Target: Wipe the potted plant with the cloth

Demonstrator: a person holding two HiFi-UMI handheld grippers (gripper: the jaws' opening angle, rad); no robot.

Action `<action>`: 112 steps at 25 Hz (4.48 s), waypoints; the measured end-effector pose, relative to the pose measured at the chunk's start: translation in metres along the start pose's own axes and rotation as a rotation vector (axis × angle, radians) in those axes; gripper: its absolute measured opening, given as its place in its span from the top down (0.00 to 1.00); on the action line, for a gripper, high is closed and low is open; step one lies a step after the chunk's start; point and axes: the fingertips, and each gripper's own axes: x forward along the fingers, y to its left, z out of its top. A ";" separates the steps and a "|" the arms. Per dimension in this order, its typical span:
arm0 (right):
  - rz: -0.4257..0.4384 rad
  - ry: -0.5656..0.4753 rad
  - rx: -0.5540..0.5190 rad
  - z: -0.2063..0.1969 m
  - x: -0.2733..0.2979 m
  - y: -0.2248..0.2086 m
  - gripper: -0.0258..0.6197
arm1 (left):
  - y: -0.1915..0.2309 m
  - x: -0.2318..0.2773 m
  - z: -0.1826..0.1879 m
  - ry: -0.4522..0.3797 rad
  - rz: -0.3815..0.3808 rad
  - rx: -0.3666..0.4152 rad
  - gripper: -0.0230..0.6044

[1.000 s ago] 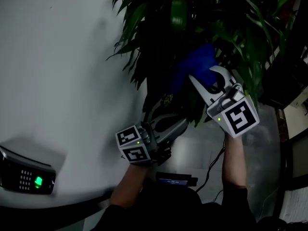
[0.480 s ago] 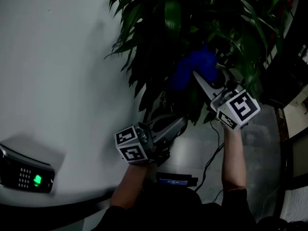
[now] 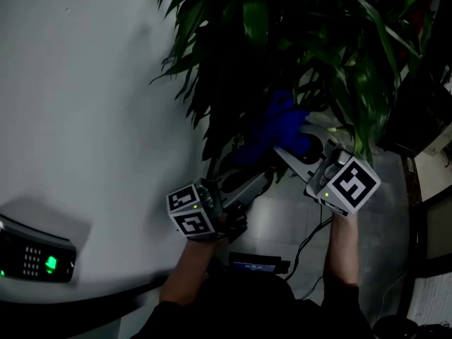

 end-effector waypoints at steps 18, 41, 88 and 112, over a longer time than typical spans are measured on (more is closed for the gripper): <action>-0.145 -0.028 0.019 0.007 0.005 -0.028 0.84 | -0.001 -0.007 -0.001 -0.013 0.000 -0.007 0.96; -0.263 -0.190 0.085 0.059 -0.017 -0.038 0.84 | -0.019 -0.008 0.013 -0.120 -0.169 -0.084 0.74; -0.251 -0.364 0.355 0.007 -0.059 -0.009 0.84 | 0.029 -0.010 -0.009 -0.396 -0.302 -0.382 0.57; -0.336 -0.064 -0.026 -0.031 -0.022 -0.040 0.84 | 0.035 0.007 0.033 -0.566 -0.411 -0.401 0.57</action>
